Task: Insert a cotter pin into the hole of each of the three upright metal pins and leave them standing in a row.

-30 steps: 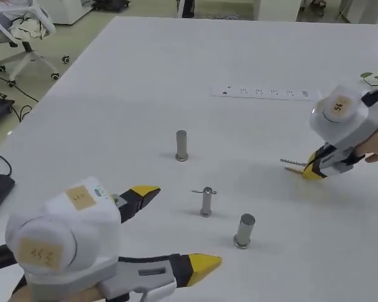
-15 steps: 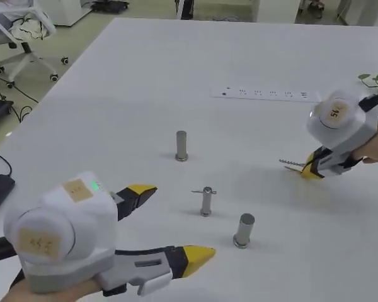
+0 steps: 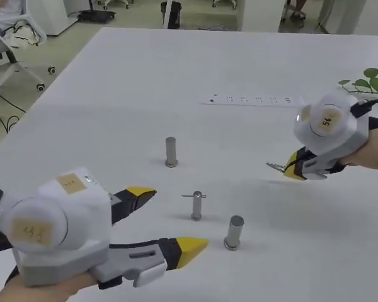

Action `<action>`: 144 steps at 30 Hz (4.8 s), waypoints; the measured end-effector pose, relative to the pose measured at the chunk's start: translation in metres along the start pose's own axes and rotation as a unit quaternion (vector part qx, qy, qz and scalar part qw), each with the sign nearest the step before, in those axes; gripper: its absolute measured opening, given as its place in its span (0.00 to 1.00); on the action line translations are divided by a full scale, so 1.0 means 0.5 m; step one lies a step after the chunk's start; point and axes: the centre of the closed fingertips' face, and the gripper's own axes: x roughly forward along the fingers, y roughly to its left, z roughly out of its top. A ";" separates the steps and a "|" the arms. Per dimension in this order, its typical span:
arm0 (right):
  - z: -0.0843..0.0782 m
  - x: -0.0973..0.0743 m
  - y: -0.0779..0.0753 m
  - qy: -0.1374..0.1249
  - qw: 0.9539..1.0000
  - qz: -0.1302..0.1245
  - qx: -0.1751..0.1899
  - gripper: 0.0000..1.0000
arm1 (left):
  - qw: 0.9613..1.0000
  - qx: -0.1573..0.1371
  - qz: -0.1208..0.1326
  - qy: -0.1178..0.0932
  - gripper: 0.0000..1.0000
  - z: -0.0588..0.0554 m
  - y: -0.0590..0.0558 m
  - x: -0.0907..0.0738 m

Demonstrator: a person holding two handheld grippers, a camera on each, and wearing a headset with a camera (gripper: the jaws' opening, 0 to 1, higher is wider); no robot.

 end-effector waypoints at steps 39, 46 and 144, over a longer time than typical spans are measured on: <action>0.218 -0.121 0.176 -0.145 0.983 -0.004 -0.111 0.02 | 0.988 -0.146 -0.047 -0.025 0.24 0.084 -0.034 0.065; 0.232 -0.123 0.200 -0.153 0.980 0.002 -0.125 0.02 | 0.985 -0.159 -0.059 -0.022 0.16 0.083 -0.044 0.070; 0.189 -0.176 0.371 -0.215 0.909 0.348 0.076 0.10 | 0.967 -0.018 -0.255 0.001 0.00 0.038 -0.189 0.012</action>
